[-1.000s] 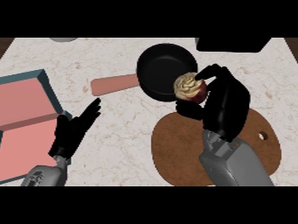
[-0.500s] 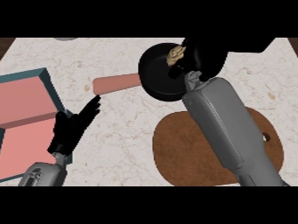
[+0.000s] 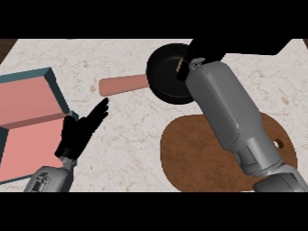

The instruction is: Pick the cupcake from the cutting board and place it in the pot

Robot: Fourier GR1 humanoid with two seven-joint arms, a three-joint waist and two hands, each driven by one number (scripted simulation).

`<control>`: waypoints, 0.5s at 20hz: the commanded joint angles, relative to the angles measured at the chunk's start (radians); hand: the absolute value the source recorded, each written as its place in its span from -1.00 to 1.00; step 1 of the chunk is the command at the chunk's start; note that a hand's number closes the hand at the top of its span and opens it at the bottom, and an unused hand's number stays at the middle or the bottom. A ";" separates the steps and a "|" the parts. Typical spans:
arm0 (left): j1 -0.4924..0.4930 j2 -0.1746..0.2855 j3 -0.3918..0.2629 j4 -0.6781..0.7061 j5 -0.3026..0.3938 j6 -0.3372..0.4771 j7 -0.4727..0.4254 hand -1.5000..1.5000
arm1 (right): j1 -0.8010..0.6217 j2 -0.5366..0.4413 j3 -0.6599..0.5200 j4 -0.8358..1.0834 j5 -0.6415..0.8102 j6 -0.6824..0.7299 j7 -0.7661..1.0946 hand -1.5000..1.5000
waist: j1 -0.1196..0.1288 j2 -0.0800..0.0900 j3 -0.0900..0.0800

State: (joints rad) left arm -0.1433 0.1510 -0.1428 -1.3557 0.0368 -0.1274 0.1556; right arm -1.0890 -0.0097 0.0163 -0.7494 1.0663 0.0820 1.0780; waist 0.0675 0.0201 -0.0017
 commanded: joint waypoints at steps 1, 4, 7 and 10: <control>-0.010 0.000 -0.004 0.001 -0.003 -0.007 0.001 0.00 | -0.061 0.009 -0.093 0.163 -0.090 0.059 0.164 -1.00 | 0.016 0.005 0.000; 0.003 -0.008 -0.006 0.010 -0.007 -0.007 -0.023 0.00 | -0.118 0.009 -0.100 0.279 -0.132 0.010 0.141 -1.00 | 0.022 0.004 0.001; 0.003 -0.018 -0.020 0.018 -0.013 -0.011 -0.018 0.00 | -0.150 0.009 -0.094 0.276 -0.147 -0.208 0.012 -1.00 | 0.028 0.007 0.001; 0.011 0.008 0.003 0.015 -0.010 -0.015 -0.042 0.00 | -0.141 0.009 -0.116 0.176 -0.099 -0.402 -0.083 -1.00 | 0.015 0.006 0.002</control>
State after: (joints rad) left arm -0.1345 0.1444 -0.1512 -1.3471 0.0264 -0.1339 0.1331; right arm -1.2142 -0.0058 -0.0867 -0.5319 0.9603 -0.1005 1.0141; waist 0.0861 0.0265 -0.0003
